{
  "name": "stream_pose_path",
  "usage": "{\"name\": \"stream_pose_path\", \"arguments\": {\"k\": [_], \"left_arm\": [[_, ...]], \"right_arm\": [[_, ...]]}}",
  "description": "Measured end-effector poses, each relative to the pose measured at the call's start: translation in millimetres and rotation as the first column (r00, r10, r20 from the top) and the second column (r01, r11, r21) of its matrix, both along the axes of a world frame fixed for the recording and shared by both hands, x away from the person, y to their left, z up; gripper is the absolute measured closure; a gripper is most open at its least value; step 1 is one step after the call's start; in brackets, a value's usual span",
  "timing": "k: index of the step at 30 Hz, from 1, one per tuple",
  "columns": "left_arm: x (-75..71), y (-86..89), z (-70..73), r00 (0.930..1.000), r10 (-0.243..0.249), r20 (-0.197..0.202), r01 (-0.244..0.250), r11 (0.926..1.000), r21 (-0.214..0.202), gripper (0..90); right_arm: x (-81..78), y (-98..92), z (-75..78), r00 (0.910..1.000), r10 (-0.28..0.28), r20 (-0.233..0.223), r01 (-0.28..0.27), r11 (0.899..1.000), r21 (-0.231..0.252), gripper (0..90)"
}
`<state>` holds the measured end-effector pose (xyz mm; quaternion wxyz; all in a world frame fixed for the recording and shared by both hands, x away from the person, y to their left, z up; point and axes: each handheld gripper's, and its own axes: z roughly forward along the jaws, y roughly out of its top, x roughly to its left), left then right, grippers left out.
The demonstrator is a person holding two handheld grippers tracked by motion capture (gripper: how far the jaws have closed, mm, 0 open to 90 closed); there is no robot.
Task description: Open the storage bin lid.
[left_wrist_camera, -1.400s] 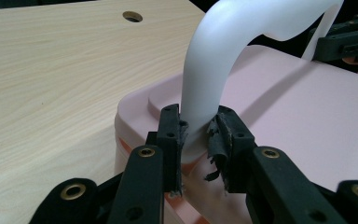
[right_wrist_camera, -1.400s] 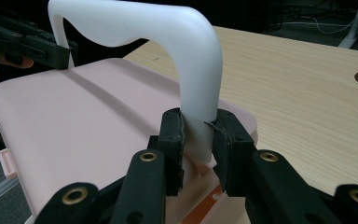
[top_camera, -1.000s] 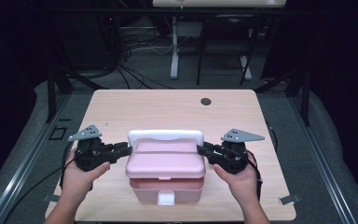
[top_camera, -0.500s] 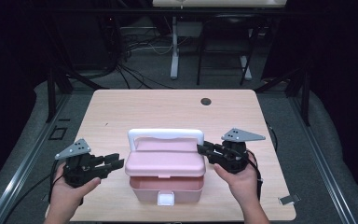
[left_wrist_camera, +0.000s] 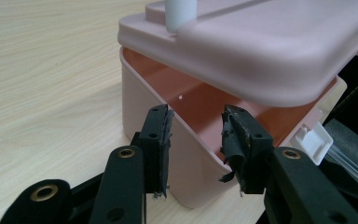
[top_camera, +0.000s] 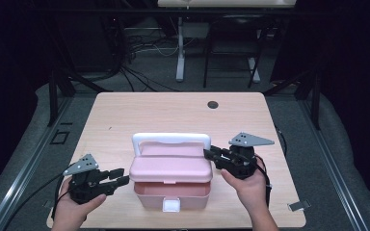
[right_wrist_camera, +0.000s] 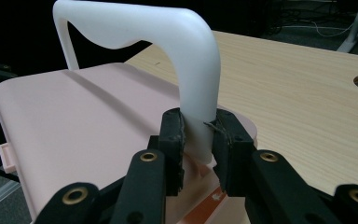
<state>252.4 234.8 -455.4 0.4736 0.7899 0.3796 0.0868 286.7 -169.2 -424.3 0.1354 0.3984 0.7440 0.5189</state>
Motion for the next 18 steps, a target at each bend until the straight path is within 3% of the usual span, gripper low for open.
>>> {"name": "stream_pose_path", "arguments": {"k": [18], "left_arm": [[-2.3, -15.9, 8.3, 0.9980, -0.055, 0.031, 0.055, 0.9985, -0.003, 53.9]], "right_arm": [[0.0, -0.6, -0.6, 1.0000, -0.003, -0.003, 0.003, 1.000, 0.005, 74.0]]}}
